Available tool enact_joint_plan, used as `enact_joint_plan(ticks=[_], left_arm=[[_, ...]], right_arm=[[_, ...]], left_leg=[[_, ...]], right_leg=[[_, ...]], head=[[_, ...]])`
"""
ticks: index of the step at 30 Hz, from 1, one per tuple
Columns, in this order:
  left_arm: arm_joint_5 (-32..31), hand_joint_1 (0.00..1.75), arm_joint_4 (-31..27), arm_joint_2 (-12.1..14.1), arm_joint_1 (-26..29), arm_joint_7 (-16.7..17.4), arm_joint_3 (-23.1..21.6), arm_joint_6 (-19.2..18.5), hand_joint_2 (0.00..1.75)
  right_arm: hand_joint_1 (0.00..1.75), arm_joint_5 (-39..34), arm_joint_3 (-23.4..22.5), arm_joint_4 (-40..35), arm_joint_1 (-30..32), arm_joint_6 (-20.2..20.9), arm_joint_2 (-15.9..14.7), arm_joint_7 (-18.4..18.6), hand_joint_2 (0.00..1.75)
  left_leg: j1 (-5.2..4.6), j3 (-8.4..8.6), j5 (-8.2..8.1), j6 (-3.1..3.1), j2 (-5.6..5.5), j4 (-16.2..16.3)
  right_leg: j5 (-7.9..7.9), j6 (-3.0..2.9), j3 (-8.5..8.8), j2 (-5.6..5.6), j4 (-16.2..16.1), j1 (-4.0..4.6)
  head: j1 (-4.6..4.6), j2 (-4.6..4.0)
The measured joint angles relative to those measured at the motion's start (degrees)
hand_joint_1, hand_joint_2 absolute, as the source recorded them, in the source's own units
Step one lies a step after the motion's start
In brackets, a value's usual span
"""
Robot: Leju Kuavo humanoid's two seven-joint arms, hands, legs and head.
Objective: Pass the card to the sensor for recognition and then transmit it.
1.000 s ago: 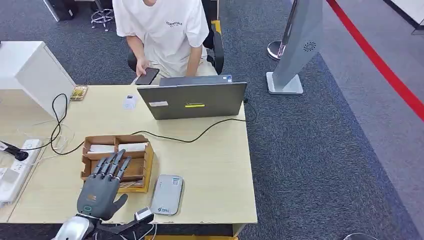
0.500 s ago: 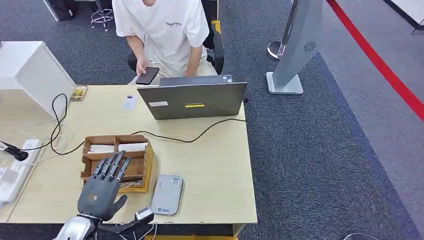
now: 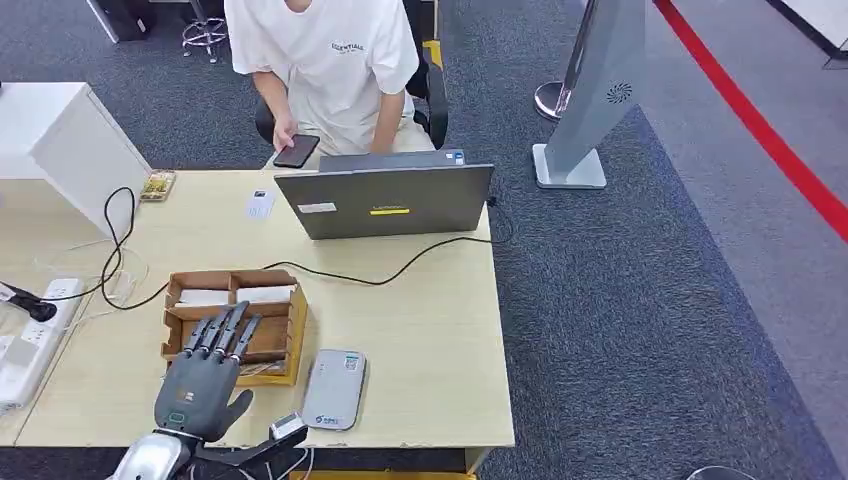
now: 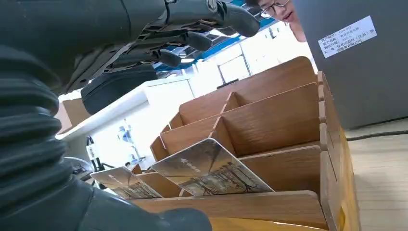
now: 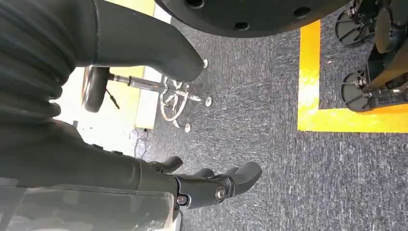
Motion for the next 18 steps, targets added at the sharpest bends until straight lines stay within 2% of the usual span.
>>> enact_joint_plan(ticks=[6, 7, 11, 18], left_arm=[[-0.07, 0.0, 0.0, 0.0, 0.0, 0.0, 0.0, 0.0, 1.75], [-0.07, 1.75, 0.0, 0.0, 0.0, 0.0, 0.0, 0.0, 1.75], [-0.04, 1.75, 0.0, 0.0, 0.03, 0.02, 0.0, -0.02, 1.75], [1.29, 1.75, 0.0, 0.04, 0.1, 0.39, 0.0, -2.3, 1.75]], right_arm=[[0.0, 0.06, -0.04, 0.0, 0.0, 0.07, 0.0, 0.0, 1.75], [0.0, 0.09, -0.04, 0.0, 0.0, 0.07, 0.0, 0.0, 1.75], [0.0, 0.13, -0.09, 0.0, 0.0, 0.13, 0.0, -0.07, 1.75], [0.0, 0.72, -0.31, 0.0, 0.01, 0.22, 0.0, -0.18, 1.75]], left_leg=[[0.0, 0.0, 0.0, 0.0, 0.0, 0.0], [0.0, 0.0, 0.0, 0.0, 0.0, 0.0], [0.0, 0.0, 0.0, 0.0, 0.0, 0.0], [0.0, 0.0, 0.0, 0.0, 0.0, 0.0]], right_leg=[[0.0, 0.0, 0.0, 0.0, 0.0, 0.0], [0.0, 0.0, 0.0, 0.0, 0.0, 0.0], [0.0, 0.0, 0.0, 0.0, 0.0, 0.0], [0.0, 0.0, 0.0, 0.0, 0.0, 0.0]], head=[[0.02, 0.0], [0.0, 0.0], [0.0, 0.0], [0.0, 0.0]])
